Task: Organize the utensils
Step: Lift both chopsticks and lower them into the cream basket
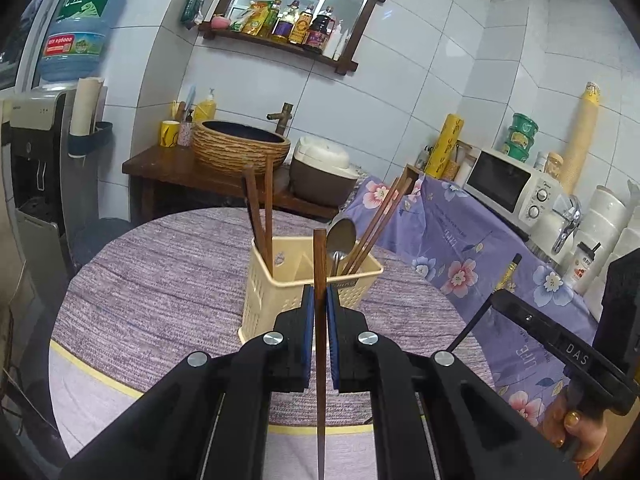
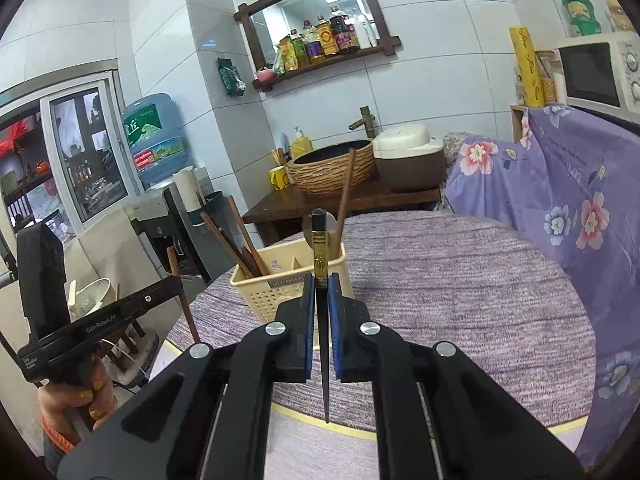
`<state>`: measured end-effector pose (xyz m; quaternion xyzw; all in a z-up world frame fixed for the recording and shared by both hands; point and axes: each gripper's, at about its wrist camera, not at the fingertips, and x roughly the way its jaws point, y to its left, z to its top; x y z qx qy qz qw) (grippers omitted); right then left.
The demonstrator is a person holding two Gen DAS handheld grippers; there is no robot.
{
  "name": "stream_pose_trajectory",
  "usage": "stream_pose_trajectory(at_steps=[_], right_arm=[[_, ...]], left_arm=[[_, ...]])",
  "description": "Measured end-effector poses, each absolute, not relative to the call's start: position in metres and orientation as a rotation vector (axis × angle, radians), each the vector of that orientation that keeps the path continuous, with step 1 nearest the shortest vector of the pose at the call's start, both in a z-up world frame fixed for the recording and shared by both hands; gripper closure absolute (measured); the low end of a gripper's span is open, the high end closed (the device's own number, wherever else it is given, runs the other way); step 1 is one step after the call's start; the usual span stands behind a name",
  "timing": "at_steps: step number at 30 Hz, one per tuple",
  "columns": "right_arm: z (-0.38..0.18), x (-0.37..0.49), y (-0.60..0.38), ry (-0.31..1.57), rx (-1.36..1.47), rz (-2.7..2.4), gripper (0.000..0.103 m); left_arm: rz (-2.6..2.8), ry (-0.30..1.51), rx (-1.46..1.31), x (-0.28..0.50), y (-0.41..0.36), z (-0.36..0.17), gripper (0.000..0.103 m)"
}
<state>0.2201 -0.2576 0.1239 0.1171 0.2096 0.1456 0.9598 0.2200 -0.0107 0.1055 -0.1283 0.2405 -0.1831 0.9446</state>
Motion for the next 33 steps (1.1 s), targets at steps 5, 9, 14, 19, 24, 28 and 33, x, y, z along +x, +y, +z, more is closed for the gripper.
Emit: stream_pose_trajectory(at_steps=[5,9,14,19,24,28,33], right_arm=[[0.159,0.237,-0.249,0.401,0.213,0.329,0.095],[0.202,0.255,-0.239,0.332,0.173,0.318,0.095],[0.251,0.287,-0.224,0.275,0.157,0.301,0.095],[0.257,0.314,-0.211,0.256,0.142,0.275,0.095],[0.216,0.337,-0.201,0.315,0.148,0.27,0.095],[0.18,0.346,-0.2,0.371,0.161,0.26,0.095],[0.147,0.355,-0.198,0.42,0.147,0.249,0.095]], left_arm=[[-0.367,0.405,-0.254,0.225,-0.007,0.146,0.096],[-0.321,0.305,-0.238,0.239,-0.003,0.191,0.096],[-0.226,0.219,-0.252,0.27,-0.001,0.234,0.095],[-0.163,0.176,-0.219,0.292,-0.014,0.234,0.096],[-0.151,0.212,-0.202,0.305,-0.027,0.193,0.095],[-0.14,0.251,-0.186,0.308,-0.035,0.153,0.095],[-0.142,0.319,-0.177,0.315,-0.038,0.122,0.095]])
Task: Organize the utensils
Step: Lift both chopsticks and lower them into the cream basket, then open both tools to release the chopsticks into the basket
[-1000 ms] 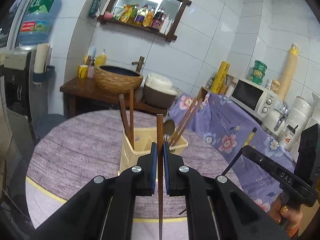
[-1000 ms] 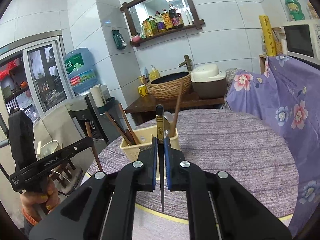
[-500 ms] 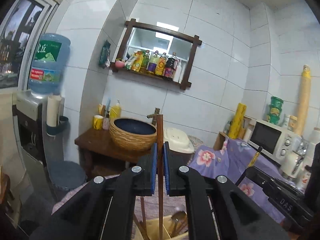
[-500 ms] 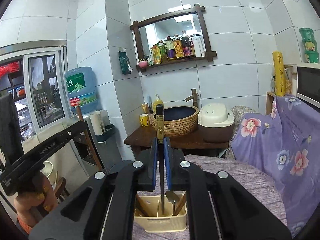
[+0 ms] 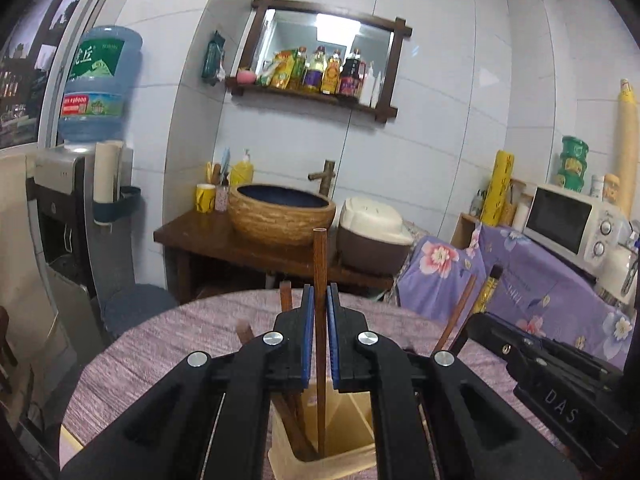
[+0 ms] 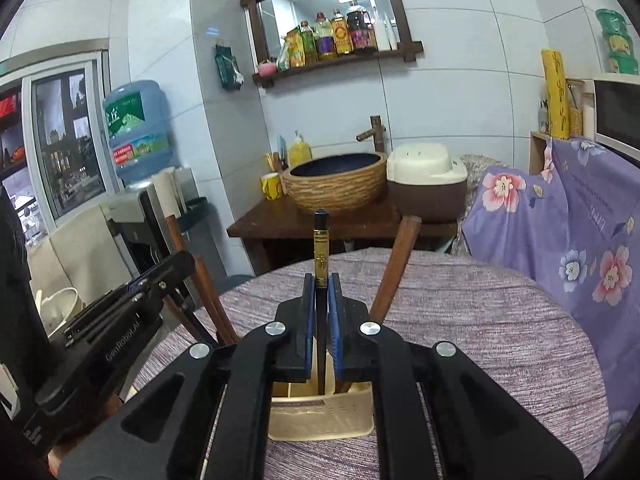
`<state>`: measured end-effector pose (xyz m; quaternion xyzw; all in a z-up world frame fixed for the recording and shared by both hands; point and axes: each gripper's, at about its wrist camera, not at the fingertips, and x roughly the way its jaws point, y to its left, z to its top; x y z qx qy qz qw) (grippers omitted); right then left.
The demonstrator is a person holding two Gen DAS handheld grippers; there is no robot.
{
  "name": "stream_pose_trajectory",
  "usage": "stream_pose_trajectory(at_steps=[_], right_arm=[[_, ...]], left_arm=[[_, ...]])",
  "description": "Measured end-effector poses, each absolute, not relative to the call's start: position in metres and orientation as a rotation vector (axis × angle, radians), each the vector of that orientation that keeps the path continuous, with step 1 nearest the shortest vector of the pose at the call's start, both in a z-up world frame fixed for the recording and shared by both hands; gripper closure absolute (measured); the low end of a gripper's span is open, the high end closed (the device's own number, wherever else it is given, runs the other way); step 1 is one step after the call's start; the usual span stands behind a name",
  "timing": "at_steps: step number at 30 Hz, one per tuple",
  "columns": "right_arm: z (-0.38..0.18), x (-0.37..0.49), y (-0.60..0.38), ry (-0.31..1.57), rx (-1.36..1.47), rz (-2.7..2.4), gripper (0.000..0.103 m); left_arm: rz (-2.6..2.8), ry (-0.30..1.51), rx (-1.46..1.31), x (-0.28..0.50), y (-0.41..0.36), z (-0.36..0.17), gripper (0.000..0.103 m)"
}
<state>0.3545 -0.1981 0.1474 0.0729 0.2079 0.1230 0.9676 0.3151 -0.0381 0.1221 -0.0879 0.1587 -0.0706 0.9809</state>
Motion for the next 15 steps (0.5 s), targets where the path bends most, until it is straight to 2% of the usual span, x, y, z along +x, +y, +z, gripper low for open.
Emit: stream_pose_trajectory(at_steps=[8,9,10,11,12,13,14,15], right_arm=[[0.133,0.353,-0.201,0.414,0.14,0.247,0.095],[0.133,0.351,-0.202,0.415,0.144,0.252,0.09],[0.132,0.349,-0.204,0.414,0.153,0.256,0.078],[0.131,0.344,-0.206,0.406,0.159,0.252,0.068],[0.131,0.34,-0.209,0.394,0.161,0.244,0.047],[0.131,0.333,-0.211,0.377,0.158,0.235,0.042],[0.13,0.324,-0.213,0.357,0.145,0.225,0.042],[0.13,0.318,-0.214,0.348,0.133,0.219,0.042]], left_arm=[[-0.161,0.326,-0.129,0.307,-0.044,0.111,0.095],[-0.166,0.324,-0.13,0.305,-0.043,0.112,0.095],[-0.168,0.321,-0.127,0.303,-0.043,0.112,0.094],[-0.168,0.318,-0.124,0.299,-0.042,0.112,0.086],[-0.17,0.316,-0.125,0.294,-0.041,0.112,0.068],[-0.173,0.311,-0.129,0.289,-0.039,0.112,0.058],[-0.175,0.295,-0.135,0.28,-0.035,0.112,0.041],[-0.172,0.278,-0.136,0.271,-0.031,0.112,0.032]])
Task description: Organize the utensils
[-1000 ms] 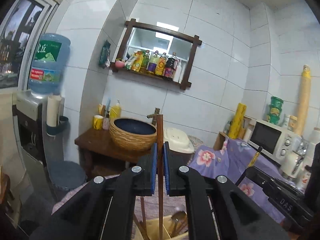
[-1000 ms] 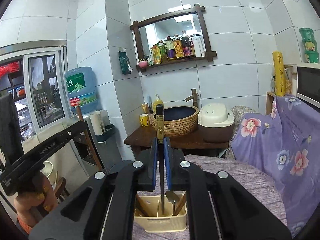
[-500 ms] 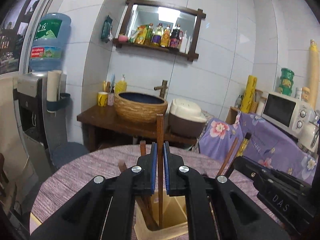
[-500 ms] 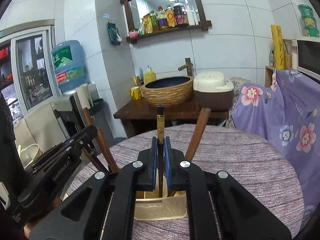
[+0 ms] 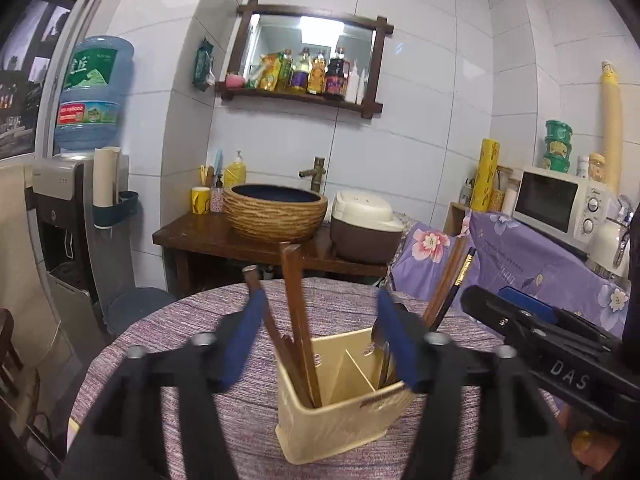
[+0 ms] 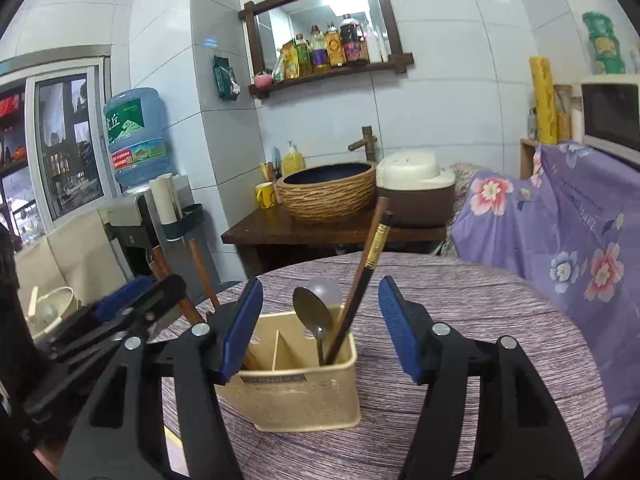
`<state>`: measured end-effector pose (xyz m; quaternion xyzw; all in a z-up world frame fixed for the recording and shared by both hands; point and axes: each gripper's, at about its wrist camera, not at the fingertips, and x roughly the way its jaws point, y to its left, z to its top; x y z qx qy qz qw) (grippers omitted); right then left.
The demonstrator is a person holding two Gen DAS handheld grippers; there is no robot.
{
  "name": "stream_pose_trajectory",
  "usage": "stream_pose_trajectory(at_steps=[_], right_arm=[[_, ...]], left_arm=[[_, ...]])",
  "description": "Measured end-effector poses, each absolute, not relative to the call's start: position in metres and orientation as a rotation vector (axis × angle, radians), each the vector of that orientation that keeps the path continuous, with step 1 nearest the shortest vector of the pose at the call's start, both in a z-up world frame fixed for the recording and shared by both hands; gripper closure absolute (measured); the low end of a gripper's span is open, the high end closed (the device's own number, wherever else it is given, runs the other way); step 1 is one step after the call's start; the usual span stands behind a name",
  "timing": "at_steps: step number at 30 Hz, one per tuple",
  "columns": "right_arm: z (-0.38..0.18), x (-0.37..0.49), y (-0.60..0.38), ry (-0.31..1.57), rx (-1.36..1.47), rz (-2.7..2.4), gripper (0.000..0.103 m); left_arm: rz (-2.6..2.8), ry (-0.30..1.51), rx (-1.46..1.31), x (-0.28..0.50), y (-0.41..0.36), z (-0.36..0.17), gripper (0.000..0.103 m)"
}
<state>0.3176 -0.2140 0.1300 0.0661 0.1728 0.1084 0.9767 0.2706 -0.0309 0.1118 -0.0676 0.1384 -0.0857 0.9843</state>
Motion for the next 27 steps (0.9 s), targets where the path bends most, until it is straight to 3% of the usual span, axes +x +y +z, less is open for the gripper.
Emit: stream_pose_trajectory(at_steps=[1,2,3,6,9,17,27], right_arm=[[0.128,0.308,-0.215,0.341,0.121,0.215,0.042],[0.126,0.298,-0.217,0.34,0.112,0.209,0.041],[0.123,0.29,-0.219,0.343,0.108,0.202,0.035],[0.105,0.249,-0.224,0.326,0.095,0.183,0.017],[0.08,0.202,-0.228,0.304,0.083,0.151,0.007],[0.019,0.089,-0.224,0.318,0.049,0.091,0.006],[0.016,0.008,-0.213,0.247,0.008,0.132,0.006]], left_arm=[[-0.169,0.269,-0.132,0.263,-0.028,0.111,0.027],[-0.171,0.265,-0.123,0.253,-0.025,0.109,0.015],[-0.176,0.265,-0.111,0.242,-0.022,0.105,0.006],[-0.174,0.264,-0.052,0.208,-0.014,0.09,0.005],[-0.16,0.29,-0.015,0.172,-0.006,0.069,0.005],[-0.112,0.301,-0.106,0.082,0.008,0.021,0.005],[-0.112,0.25,-0.129,0.022,0.009,0.015,0.005]])
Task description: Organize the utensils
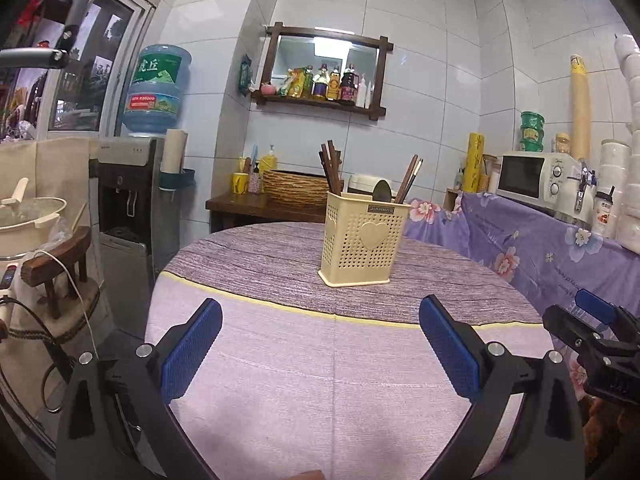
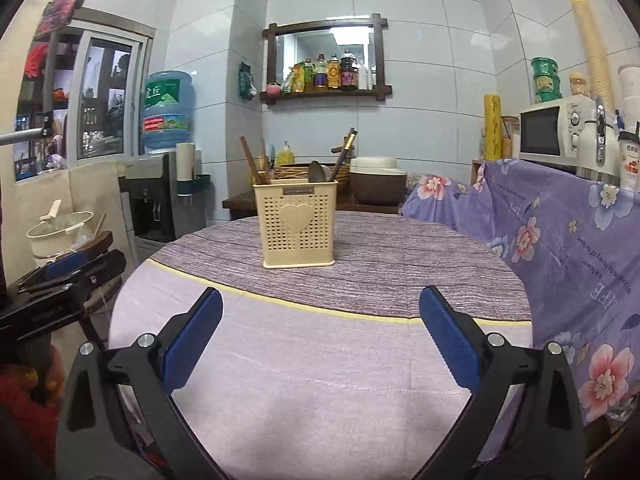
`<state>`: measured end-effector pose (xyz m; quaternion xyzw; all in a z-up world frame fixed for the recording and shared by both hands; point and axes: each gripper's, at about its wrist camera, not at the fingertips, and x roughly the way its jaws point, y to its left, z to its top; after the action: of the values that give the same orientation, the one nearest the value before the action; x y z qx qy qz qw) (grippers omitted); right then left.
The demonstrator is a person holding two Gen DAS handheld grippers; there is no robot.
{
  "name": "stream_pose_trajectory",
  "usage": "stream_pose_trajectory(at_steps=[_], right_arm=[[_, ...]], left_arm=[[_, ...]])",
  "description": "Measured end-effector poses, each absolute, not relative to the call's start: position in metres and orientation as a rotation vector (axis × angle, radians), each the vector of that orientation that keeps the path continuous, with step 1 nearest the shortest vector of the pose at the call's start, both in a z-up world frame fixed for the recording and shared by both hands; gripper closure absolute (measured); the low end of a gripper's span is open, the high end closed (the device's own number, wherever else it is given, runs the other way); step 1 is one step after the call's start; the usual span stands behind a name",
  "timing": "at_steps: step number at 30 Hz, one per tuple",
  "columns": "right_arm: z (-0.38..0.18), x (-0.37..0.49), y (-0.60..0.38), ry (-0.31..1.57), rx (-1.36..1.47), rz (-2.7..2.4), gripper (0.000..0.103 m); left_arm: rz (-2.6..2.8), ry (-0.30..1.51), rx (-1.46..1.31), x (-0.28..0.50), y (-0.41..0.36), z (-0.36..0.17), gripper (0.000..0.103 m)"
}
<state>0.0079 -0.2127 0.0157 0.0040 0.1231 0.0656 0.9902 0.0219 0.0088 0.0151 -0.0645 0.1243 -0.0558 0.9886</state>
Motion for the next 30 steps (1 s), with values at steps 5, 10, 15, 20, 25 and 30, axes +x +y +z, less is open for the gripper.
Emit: stream_pose_trajectory(at_steps=[5,10,15,20,25,30], right_arm=[[0.0206,-0.001,-0.2025,0.223,-0.032,0.151,0.006],[0.0231,-0.0027,-0.2011,0.214,-0.041,0.149,0.006],[0.0236,-0.0008,-0.2022,0.219,-0.033,0.14,0.006],[0.0228,0.0011,-0.2033,0.225,-0.033,0.14,0.006],[0.0225,0.0017,-0.204,0.227,-0.03,0.139,0.006],[0.0222,0.002,-0.2026,0.231,-0.031,0.141,0.006]], left_arm=[[-0.104,0.226,-0.108,0.0163,0.0065,0.0175,0.005],[-0.108,0.229,-0.107,0.0147,0.0059,0.0148,0.005],[-0.106,0.226,-0.106,0.0137,0.0067,0.0143,0.005],[-0.109,0.235,-0.101,0.0134,0.0066,0.0127,0.005],[-0.109,0.24,-0.1,0.0143,0.0064,0.0126,0.005],[-0.107,0.238,-0.098,0.014,0.0059,0.0125,0.005]])
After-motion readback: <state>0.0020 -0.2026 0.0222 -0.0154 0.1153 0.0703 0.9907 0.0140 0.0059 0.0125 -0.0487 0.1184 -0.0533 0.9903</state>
